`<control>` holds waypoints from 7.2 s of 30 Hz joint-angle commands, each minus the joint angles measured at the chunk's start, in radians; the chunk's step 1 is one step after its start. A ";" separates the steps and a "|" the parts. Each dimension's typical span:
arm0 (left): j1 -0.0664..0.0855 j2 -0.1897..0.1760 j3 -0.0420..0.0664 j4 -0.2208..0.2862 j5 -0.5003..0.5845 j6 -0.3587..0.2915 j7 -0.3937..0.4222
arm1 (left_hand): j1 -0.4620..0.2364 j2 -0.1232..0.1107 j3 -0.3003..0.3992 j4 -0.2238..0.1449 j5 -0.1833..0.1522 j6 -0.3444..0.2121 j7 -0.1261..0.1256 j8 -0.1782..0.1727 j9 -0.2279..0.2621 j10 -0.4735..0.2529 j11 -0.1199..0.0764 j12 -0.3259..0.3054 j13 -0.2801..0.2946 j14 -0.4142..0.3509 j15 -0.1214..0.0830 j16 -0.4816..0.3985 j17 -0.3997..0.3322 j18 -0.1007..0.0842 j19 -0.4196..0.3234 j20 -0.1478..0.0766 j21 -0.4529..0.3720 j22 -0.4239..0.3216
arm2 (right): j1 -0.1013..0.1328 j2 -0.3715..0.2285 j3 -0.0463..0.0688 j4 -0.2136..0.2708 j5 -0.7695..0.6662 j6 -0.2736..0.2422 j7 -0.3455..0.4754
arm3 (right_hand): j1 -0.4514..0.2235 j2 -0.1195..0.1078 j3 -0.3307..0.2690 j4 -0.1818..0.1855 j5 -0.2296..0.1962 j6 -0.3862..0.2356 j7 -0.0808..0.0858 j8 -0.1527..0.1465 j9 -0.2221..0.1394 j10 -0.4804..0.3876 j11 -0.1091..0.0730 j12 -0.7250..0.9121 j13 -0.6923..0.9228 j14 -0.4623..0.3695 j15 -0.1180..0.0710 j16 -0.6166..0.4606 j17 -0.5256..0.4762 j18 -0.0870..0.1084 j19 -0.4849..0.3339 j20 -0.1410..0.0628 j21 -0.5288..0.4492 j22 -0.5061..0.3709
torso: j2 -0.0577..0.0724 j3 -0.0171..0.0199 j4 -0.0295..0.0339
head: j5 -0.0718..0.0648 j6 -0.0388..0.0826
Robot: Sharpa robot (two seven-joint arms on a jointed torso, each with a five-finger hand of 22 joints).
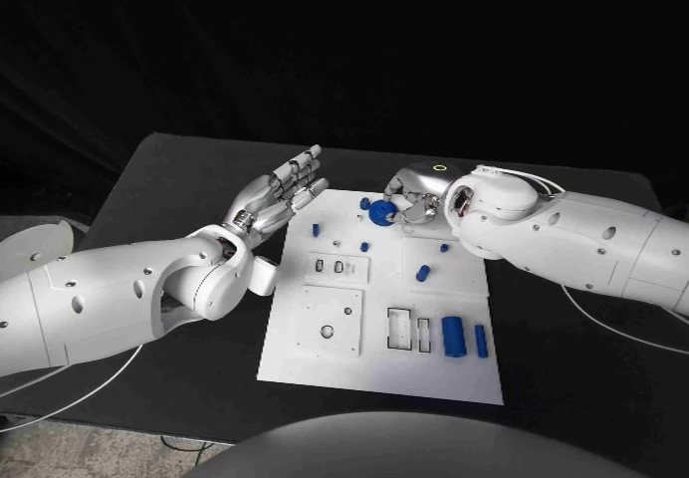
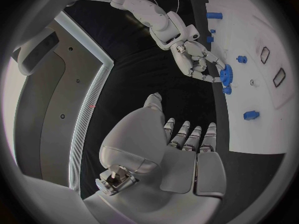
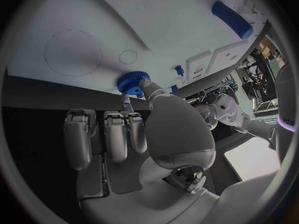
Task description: Assemble the parts on the task board
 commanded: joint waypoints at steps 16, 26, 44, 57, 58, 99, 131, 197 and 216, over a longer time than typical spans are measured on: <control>0.001 0.004 0.001 0.001 0.001 0.029 -0.002 | 0.032 -0.004 0.011 -0.014 0.025 0.000 0.006 0.006 0.002 0.002 0.008 0.006 0.001 0.007 0.006 0.005 0.001 0.012 0.008 -0.001 0.008 0.002 | -0.001 0.008 0.000 -0.005 0.008 -0.031 -0.006 | -0.031 0.019 -0.024 0.030 -0.052 0.027 0.004 0.001 -0.006 0.103 0.013 0.004 0.263 0.103 0.013 0.003 0.263 0.002 0.033 0.012 -0.017 0.197 | 0.000 0.0003 -0.0011 | -0.003 0.000; 0.001 0.005 0.001 0.000 0.001 0.033 -0.005 | 0.034 -0.004 0.013 -0.016 0.029 0.000 0.006 0.006 0.002 0.002 0.009 0.007 0.002 0.007 0.007 0.005 0.001 0.012 0.009 -0.001 0.009 0.002 | -0.001 0.018 0.000 -0.014 0.006 -0.054 -0.006 | -0.033 0.027 -0.018 0.034 -0.005 0.064 0.000 0.012 0.000 0.103 0.016 0.004 0.263 0.103 0.016 0.003 0.263 0.003 0.030 0.014 -0.022 0.196 | 0.000 0.0002 0.0001 | -0.006 0.000; 0.000 0.009 0.001 -0.003 0.001 0.042 -0.007 | 0.037 -0.005 0.014 -0.018 0.033 0.003 0.007 0.006 0.002 0.002 0.009 0.007 0.002 0.008 0.007 0.006 0.002 0.011 0.010 -0.001 0.010 0.003 | -0.023 0.030 0.000 -0.025 -0.005 -0.007 -0.006 | 0.029 -0.013 -0.008 -0.028 -0.041 0.062 0.003 -0.002 0.001 0.103 0.014 0.004 0.263 0.103 0.014 0.003 0.263 0.006 0.025 0.013 -0.033 0.192 | 0.000 0.0000 -0.0001 | -0.001 0.000; -0.003 0.018 -0.001 -0.018 0.006 0.052 -0.007 | 0.040 -0.003 0.016 -0.020 0.035 0.003 0.012 0.007 0.002 0.002 0.011 0.005 0.001 0.007 0.009 0.006 0.001 0.011 0.010 -0.001 0.010 0.002 | -0.027 0.017 0.000 -0.026 0.005 -0.007 -0.001 | 0.005 -0.006 -0.028 -0.012 -0.140 0.033 0.008 -0.009 -0.002 0.103 0.017 0.004 0.263 0.103 0.017 0.003 0.263 0.011 0.012 0.016 -0.053 0.183 | 0.000 -0.0002 0.0003 | 0.001 0.000; -0.003 0.018 -0.001 -0.018 0.006 0.052 -0.007 | 0.040 -0.003 0.016 -0.020 0.035 0.003 0.012 0.007 0.002 0.002 0.011 0.005 0.001 0.007 0.009 0.006 0.001 0.011 0.010 -0.001 0.010 0.002 | -0.027 0.016 0.000 -0.026 0.006 -0.007 0.000 | 0.006 -0.005 -0.028 -0.013 -0.140 0.030 0.008 -0.010 -0.002 0.103 0.017 0.004 0.263 0.103 0.017 0.003 0.263 0.011 0.011 0.016 -0.055 0.182 | 0.000 -0.0003 0.0003 | 0.001 0.000; -0.005 0.016 -0.009 -0.021 0.012 0.050 -0.005 | 0.046 -0.002 0.021 -0.024 0.039 0.003 0.016 0.006 0.002 0.002 0.014 0.007 0.002 0.009 0.011 0.007 0.002 0.010 0.012 0.000 0.011 0.003 | -0.027 -0.025 0.000 0.005 0.028 -0.079 0.019 | -0.007 0.002 -0.063 0.005 -0.194 -0.025 0.015 -0.007 -0.032 0.103 0.020 0.004 0.263 0.103 0.020 0.003 0.263 0.012 0.011 0.018 -0.065 0.185 | 0.000 -0.0003 -0.0009 | 0.006 0.000; -0.005 0.016 -0.015 -0.021 0.014 0.054 -0.009 | 0.056 -0.003 0.027 -0.035 0.048 0.001 0.018 0.006 0.002 0.003 0.017 0.008 0.002 0.010 0.013 0.008 0.002 0.008 0.013 0.000 0.012 0.003 | -0.026 -0.022 0.000 -0.002 0.040 -0.072 0.019 | -0.054 0.038 -0.059 0.061 -0.042 0.045 0.008 0.004 -0.036 0.103 0.023 0.004 0.263 0.103 0.022 0.003 0.263 0.011 0.014 0.020 -0.067 0.192 | 0.000 -0.0002 0.0004 | 0.007 0.000; -0.005 0.016 -0.016 -0.021 0.019 0.067 -0.015 | 0.069 -0.001 0.037 -0.049 0.055 -0.001 0.020 0.006 0.002 0.003 0.020 0.007 0.002 0.011 0.014 0.009 0.002 0.006 0.015 0.000 0.013 0.003 | -0.031 -0.041 0.000 0.018 0.038 -0.148 0.039 | 0.060 0.024 0.023 -0.051 0.133 0.228 -0.056 0.058 0.067 0.103 -0.032 0.004 0.263 0.103 -0.025 0.003 0.263 0.002 0.040 -0.025 -0.037 0.220 | 0.000 0.0002 -0.0009 | 0.012 0.000; -0.005 0.014 -0.017 -0.021 0.019 0.068 -0.016 | 0.071 0.000 0.039 -0.051 0.056 -0.001 0.020 0.006 0.002 0.004 0.020 0.009 0.002 0.012 0.015 0.010 0.003 0.005 0.015 0.000 0.014 0.003 | -0.023 -0.079 0.000 0.125 0.058 -0.117 0.026 | 0.001 0.015 0.037 -0.017 0.156 0.174 -0.031 0.008 0.054 0.103 -0.011 0.004 0.263 0.103 -0.010 0.003 0.263 0.004 0.036 -0.013 -0.047 0.218 | 0.000 0.0004 0.0007 | 0.009 0.000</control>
